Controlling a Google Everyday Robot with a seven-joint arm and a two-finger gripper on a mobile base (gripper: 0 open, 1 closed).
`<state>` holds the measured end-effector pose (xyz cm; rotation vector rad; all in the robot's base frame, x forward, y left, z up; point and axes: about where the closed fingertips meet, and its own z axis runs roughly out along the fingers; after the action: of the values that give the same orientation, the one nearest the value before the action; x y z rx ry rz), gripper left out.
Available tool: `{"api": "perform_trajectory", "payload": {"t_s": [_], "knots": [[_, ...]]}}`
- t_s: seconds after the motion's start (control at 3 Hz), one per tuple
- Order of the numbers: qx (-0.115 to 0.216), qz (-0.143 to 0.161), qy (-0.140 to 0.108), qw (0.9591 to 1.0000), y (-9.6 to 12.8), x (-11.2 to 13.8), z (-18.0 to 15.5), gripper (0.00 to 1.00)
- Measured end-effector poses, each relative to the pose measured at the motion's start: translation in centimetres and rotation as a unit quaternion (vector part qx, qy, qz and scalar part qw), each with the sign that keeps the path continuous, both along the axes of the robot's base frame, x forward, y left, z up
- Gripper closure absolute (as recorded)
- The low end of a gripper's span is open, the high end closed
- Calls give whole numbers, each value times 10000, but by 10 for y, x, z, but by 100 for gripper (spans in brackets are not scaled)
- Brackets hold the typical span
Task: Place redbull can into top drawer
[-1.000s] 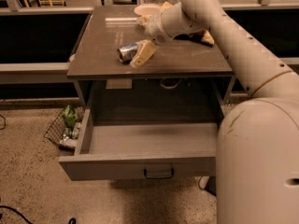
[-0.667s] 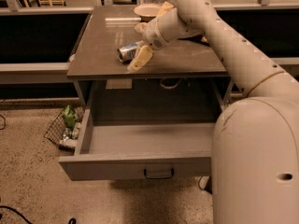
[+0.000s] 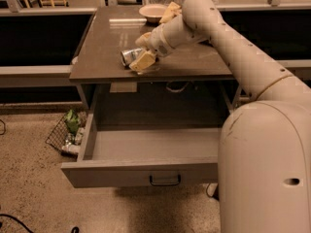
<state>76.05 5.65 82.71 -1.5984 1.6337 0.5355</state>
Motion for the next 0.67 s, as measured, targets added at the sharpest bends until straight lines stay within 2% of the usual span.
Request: {"api": "perform_trajectory", "payload": {"t_s": [0.67], "knots": [[0, 0, 0, 10000, 0, 0, 12, 88]]}}
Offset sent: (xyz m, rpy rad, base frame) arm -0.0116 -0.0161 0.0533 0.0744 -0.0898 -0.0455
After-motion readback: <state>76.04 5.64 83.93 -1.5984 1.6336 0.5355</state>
